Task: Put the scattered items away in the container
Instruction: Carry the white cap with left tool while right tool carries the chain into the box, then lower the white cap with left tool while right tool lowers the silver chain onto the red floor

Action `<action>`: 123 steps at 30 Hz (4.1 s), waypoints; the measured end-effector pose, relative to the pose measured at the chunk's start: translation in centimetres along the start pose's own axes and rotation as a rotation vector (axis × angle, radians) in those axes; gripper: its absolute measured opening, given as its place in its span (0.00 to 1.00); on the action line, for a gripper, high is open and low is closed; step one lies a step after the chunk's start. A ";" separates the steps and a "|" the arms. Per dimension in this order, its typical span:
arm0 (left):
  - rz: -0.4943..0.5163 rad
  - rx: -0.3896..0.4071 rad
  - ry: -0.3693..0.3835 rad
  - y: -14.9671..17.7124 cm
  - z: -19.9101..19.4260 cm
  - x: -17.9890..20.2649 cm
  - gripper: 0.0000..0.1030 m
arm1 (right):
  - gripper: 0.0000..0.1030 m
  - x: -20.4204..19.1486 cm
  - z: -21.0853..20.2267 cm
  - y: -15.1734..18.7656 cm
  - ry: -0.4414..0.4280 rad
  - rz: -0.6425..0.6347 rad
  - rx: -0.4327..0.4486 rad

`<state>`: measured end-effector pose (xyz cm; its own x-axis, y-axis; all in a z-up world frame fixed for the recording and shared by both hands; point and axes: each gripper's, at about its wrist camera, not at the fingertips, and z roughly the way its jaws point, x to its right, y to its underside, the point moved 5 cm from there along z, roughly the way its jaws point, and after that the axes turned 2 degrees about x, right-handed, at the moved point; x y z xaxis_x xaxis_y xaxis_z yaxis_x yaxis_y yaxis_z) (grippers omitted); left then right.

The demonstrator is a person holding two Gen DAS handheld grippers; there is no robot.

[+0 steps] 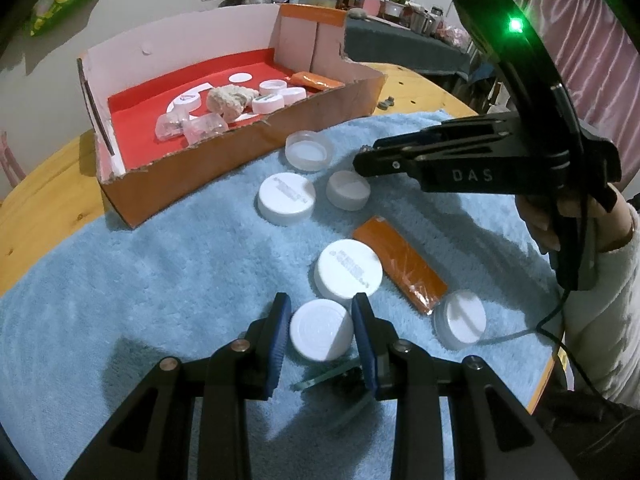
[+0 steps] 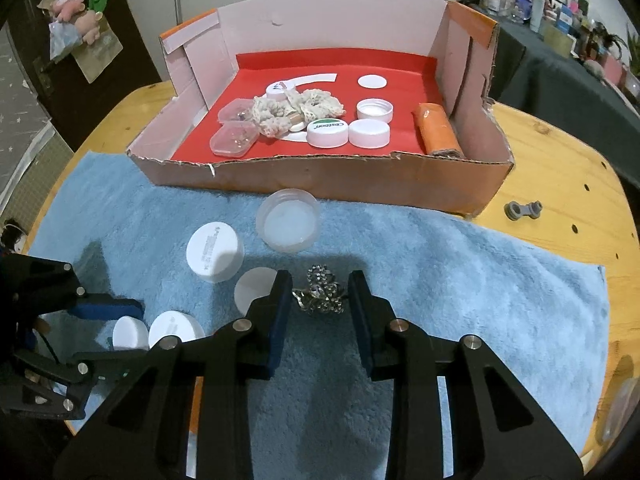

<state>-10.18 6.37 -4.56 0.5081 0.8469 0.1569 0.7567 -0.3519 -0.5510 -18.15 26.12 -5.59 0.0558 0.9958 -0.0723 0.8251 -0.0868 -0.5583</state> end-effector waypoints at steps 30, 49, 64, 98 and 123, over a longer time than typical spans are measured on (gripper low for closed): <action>-0.052 0.102 -0.061 -4.2 -3.6 -2.0 0.33 | 0.27 -0.8 -5.9 -3.8 0.021 -0.057 0.103; -0.143 0.126 -0.132 -8.6 -3.8 -6.4 0.33 | 0.27 -0.2 -6.2 -8.0 0.021 -0.078 0.120; -0.177 0.090 -0.191 -10.8 -1.0 -9.7 0.33 | 0.27 0.8 -2.2 -13.0 0.007 -0.082 0.079; -0.200 0.044 -0.270 -10.6 1.7 -11.5 0.33 | 0.27 -2.8 4.2 -11.0 -0.078 -0.128 -0.079; -0.208 0.042 -0.267 -10.4 1.9 -11.4 0.33 | 0.27 -1.9 4.8 -9.8 -0.077 -0.101 -0.112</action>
<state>-24.59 1.15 -2.18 0.2144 0.9754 0.0521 0.8125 -0.1485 -0.5637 -29.03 24.92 -3.93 -0.0699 0.9939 -0.0859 0.8819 0.0213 -0.4710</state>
